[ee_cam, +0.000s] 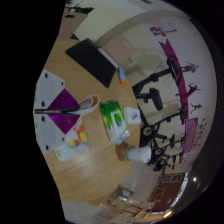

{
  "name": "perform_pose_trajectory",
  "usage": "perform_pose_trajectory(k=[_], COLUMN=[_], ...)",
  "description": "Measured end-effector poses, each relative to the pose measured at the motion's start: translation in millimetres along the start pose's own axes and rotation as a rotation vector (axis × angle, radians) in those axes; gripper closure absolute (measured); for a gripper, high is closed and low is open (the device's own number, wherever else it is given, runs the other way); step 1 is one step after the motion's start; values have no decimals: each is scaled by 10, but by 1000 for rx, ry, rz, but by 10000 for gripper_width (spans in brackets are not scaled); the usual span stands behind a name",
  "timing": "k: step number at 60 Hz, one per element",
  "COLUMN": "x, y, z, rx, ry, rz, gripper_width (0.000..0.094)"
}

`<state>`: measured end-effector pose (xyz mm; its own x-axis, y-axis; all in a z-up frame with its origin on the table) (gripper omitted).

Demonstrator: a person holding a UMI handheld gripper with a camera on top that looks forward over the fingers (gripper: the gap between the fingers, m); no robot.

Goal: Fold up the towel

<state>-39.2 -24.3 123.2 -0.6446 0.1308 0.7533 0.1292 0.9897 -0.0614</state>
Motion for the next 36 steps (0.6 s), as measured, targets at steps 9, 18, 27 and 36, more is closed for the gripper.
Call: perform_pose_trajectory(k=[9, 18, 27, 36], x=[-169, -583, -715, -490], y=[723, 1137, 1218, 1383], z=[170, 426, 550, 170], rx=[-14, -25, -16, -80], ry=[-46, -113, -110, -59], rz=[107, 118, 98, -4], gripper_width=[910, 906, 787, 113])
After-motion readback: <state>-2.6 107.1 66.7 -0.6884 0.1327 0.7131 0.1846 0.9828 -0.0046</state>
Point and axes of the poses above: the point between the fingertips, and its own axes, seen from behind it with the camera up: y to the right, x up, z forward, the way the camera looks, the point moved 3 cm from there along -z, backward, against the way the camera looks, and after that the axes turned 12 degrees about -z, right-handed, at the moved point
